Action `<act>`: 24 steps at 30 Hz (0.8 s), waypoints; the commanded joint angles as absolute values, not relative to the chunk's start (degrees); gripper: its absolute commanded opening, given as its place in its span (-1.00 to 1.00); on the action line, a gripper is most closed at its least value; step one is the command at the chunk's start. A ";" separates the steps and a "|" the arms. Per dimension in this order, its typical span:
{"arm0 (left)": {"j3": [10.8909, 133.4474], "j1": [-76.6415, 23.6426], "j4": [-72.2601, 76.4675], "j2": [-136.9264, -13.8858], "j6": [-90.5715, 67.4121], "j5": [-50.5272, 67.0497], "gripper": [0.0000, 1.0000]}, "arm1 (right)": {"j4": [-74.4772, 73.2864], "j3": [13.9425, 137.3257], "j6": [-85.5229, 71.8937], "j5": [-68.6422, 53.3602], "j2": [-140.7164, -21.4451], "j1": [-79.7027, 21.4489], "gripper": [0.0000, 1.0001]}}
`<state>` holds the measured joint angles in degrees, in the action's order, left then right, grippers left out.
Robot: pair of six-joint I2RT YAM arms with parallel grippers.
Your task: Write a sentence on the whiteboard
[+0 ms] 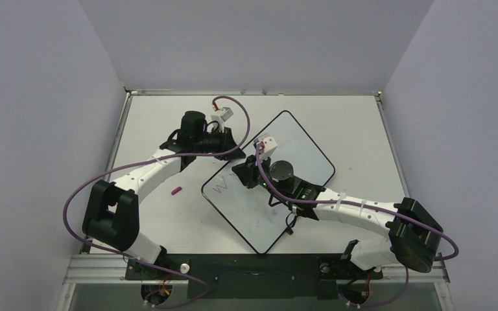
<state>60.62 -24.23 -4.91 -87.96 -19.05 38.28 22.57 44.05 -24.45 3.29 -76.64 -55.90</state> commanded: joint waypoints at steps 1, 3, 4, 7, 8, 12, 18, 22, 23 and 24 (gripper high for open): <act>60.29 -24.08 -4.92 -87.08 -13.88 33.75 -1.00 | 24.53 45.29 -25.16 1.78 -77.73 -55.87 -1.00; 60.31 -24.08 -4.87 -87.06 -13.88 33.75 -1.00 | 24.50 44.70 -25.22 1.54 -77.40 -55.92 -1.00; 60.32 -24.08 -4.84 -87.08 -13.84 33.75 -1.00 | 24.42 44.24 -25.33 1.40 -77.33 -55.91 -1.00; 60.35 -24.15 -4.92 -87.10 -13.87 33.75 -1.00 | 24.35 42.51 -25.73 1.00 -76.53 -56.14 -1.00; 60.32 -24.10 -4.88 -87.10 -13.88 33.79 -1.00 | 24.35 42.13 -25.83 0.98 -76.41 -56.24 -1.00; 60.29 -24.08 -4.93 -87.03 -13.81 33.63 -1.00 | 24.24 40.26 -26.27 1.45 -75.60 -56.44 -1.00; 60.30 -24.10 -5.03 -86.84 -13.80 33.53 -1.00 | 22.68 39.65 -26.15 3.37 -74.64 -56.39 -1.00; 60.37 -24.11 -5.18 -86.68 -13.71 33.47 -1.00 | 21.64 40.19 -25.80 4.31 -74.41 -55.99 -1.00; 60.33 -24.09 -5.18 -86.67 -13.71 33.48 -1.00 | 21.21 40.50 -25.82 4.64 -74.43 -55.81 -1.00; 60.36 -24.09 -5.14 -86.71 -13.71 33.44 -1.00 | 21.02 40.64 -25.81 4.78 -74.37 -55.53 -1.00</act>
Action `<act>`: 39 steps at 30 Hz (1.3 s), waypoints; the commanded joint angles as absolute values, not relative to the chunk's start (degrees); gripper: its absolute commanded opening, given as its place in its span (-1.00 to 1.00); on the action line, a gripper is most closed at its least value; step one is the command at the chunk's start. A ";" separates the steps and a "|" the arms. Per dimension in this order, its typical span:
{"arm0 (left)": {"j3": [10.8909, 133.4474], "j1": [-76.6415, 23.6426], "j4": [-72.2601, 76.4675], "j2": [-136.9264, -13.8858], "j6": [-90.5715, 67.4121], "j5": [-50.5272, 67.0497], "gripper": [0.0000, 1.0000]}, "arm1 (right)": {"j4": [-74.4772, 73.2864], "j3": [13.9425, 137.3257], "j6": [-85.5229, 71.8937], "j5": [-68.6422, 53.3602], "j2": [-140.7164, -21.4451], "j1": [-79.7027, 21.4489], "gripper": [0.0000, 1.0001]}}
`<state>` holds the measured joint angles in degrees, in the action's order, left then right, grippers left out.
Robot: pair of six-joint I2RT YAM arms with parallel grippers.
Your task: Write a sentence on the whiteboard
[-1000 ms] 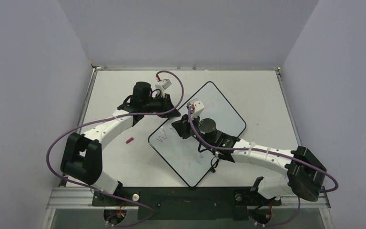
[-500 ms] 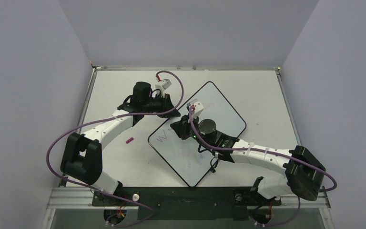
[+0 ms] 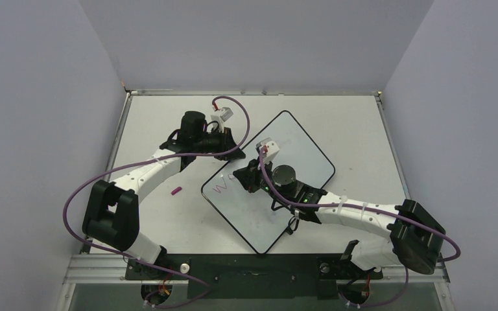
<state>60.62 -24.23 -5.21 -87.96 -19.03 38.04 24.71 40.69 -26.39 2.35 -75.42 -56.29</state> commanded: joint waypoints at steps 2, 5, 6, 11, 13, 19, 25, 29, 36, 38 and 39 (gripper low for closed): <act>60.35 -24.08 -5.16 -86.72 -13.71 33.44 -1.00 | 20.49 41.17 -25.72 5.27 -74.41 -55.10 -1.00; 60.31 -24.13 -5.18 -86.72 -13.70 33.48 -1.00 | 19.67 41.53 -25.56 5.56 -74.44 -54.66 -1.00; 60.36 -24.10 -5.14 -86.74 -13.71 33.49 -1.00 | 19.46 41.69 -25.51 5.72 -74.44 -54.45 -1.00; 60.42 -24.08 -5.18 -86.83 -13.69 33.49 -1.00 | 19.09 42.19 -25.35 5.63 -74.43 -53.84 -1.00; 60.54 -24.08 -5.16 -86.91 -13.63 33.49 -1.00 | 19.15 42.65 -25.21 5.36 -74.71 -53.71 -1.00; 60.55 -24.08 -5.18 -86.98 -13.65 33.59 -1.00 | 19.73 44.80 -25.22 3.84 -76.80 -53.67 -1.00; 60.51 -24.08 -5.17 -86.94 -13.63 33.57 -1.00 | 20.36 46.04 -25.49 2.74 -77.66 -53.92 -1.00; 60.53 -24.09 -5.12 -87.04 -13.62 33.60 -1.00 | 20.35 44.90 -25.55 3.24 -77.25 -53.87 -1.00; 60.47 -24.09 -5.18 -87.05 -13.63 33.40 -1.00 | 20.54 41.51 -26.26 4.05 -75.30 -53.88 -1.00; 60.48 -24.08 -5.14 -87.09 -13.62 33.40 -1.00 | 20.52 40.41 -26.47 4.30 -74.58 -53.88 -1.00; 60.49 -24.08 -5.16 -87.03 -13.62 33.44 -1.00 | 20.50 39.70 -26.57 4.48 -74.08 -53.83 -1.00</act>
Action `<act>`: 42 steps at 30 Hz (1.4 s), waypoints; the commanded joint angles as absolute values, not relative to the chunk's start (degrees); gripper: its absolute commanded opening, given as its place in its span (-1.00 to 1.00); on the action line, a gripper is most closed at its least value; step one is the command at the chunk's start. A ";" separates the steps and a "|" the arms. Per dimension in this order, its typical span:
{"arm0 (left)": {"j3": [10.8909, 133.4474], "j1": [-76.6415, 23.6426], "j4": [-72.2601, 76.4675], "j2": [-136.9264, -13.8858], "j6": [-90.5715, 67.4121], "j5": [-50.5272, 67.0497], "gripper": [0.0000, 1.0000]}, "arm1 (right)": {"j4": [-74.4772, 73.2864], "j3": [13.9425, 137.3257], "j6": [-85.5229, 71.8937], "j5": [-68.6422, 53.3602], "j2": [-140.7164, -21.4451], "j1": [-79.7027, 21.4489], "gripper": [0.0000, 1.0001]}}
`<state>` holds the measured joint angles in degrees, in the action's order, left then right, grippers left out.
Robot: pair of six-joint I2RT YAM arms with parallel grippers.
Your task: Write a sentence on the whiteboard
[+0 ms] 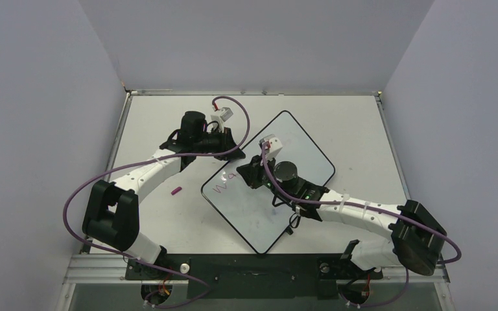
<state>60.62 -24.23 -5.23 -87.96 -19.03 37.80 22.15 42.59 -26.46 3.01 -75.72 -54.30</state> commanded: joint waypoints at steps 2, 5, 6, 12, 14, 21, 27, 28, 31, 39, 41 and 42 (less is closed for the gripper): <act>60.54 -24.08 -5.17 -87.01 -13.62 33.40 -1.00 | 20.37 38.93 -26.66 4.97 -73.35 -53.76 -1.00; 60.51 -24.08 -5.14 -87.02 -13.65 33.40 -1.00 | 19.89 38.55 -26.59 5.15 -72.51 -53.50 -1.00; 60.48 -24.08 -5.13 -87.06 -13.63 33.40 -1.00 | 19.79 38.53 -26.57 5.29 -72.42 -53.42 -1.00; 60.52 -24.08 -5.14 -86.96 -13.71 33.39 -1.00 | 18.68 40.70 -25.52 5.57 -71.81 -52.98 -1.00; 60.48 -24.08 -5.15 -86.96 -13.71 33.40 -1.00 | 18.37 41.84 -25.02 5.48 -71.85 -53.00 -1.00; 60.44 -24.08 -5.19 -86.89 -13.64 33.39 -1.00 | 18.49 45.20 -23.82 5.15 -72.03 -52.81 -1.00; 60.39 -24.09 -5.15 -86.92 -13.68 33.40 -1.00 | 18.79 47.16 -23.74 4.31 -74.09 -52.16 -1.00; 60.40 -24.08 -5.17 -86.92 -13.64 33.33 -1.00 | 19.00 47.50 -23.73 4.20 -74.27 -52.13 -1.00; 60.39 -24.08 -5.14 -86.90 -13.64 33.33 -1.00 | 19.39 48.17 -23.79 3.84 -75.33 -52.05 -1.00; 60.44 -24.08 -5.17 -86.88 -13.70 33.35 -1.00 | 20.07 48.81 -24.07 3.11 -77.24 -51.94 -1.00; 60.40 -24.08 -5.16 -86.78 -13.66 33.32 -1.00 | 20.16 48.48 -24.15 3.08 -77.39 -51.94 -1.00; 60.41 -24.08 -5.17 -86.75 -13.64 33.27 -1.00 | 20.14 48.22 -24.14 3.17 -77.31 -51.90 -1.00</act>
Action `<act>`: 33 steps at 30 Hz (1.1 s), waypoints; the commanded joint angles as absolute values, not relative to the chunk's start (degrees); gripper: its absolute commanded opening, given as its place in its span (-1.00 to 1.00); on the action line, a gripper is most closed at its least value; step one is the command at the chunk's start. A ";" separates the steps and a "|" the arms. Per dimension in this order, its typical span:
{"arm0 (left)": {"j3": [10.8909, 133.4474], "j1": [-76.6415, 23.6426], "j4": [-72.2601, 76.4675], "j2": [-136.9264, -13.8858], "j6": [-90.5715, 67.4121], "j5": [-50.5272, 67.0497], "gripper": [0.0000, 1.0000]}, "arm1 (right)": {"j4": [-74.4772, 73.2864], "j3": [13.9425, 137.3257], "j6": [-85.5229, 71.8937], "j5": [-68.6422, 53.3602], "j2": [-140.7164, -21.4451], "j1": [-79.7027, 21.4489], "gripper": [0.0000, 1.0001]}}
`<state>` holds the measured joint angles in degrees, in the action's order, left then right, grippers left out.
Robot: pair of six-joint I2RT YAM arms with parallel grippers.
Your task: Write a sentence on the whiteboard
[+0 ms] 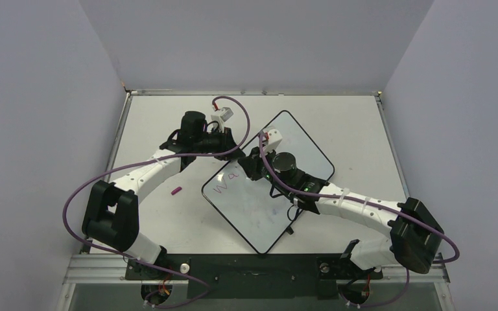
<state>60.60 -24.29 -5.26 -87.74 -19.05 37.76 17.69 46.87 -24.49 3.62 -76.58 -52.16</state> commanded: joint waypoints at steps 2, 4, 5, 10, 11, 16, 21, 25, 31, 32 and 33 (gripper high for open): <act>60.38 -24.08 -5.18 -86.76 -13.63 33.25 -1.00 | 20.20 47.53 -24.24 3.19 -77.10 -51.75 -1.00; 60.52 -24.10 -5.19 -86.89 -13.62 33.24 -1.00 | 20.20 46.79 -24.35 3.21 -76.77 -51.60 -1.00; 60.48 -24.09 -5.19 -86.89 -13.69 33.23 -1.00 | 20.21 46.11 -24.50 3.24 -76.63 -51.53 -1.00; 60.60 -24.13 -5.18 -86.88 -13.67 33.22 -1.00 | 20.17 43.45 -24.90 3.63 -75.36 -51.31 -1.00; 60.59 -24.12 -5.14 -86.89 -13.66 33.22 -1.00 | 20.15 42.72 -25.10 3.76 -74.98 -51.28 -1.00; 60.64 -24.08 -5.19 -86.92 -13.67 33.22 -1.00 | 19.85 40.72 -25.52 4.10 -73.69 -51.20 -1.00; 60.70 -24.12 -5.26 -86.85 -13.61 33.22 -1.00 | 19.30 39.36 -25.85 4.35 -72.19 -51.22 -1.00; 60.65 -24.09 -5.23 -86.92 -13.64 33.22 -1.00 | 19.14 38.74 -26.13 4.48 -71.41 -51.20 -1.00; 60.53 -24.08 -5.22 -86.86 -13.68 33.22 -1.00 | 18.98 38.90 -26.44 4.55 -70.93 -51.20 -1.00; 60.55 -24.08 -5.20 -86.80 -13.64 33.22 -1.00 | 18.98 39.08 -26.45 4.46 -70.97 -51.22 -1.00; 60.55 -24.08 -5.26 -86.82 -13.67 33.22 -1.00 | 18.98 39.23 -26.45 4.42 -70.99 -51.23 -1.00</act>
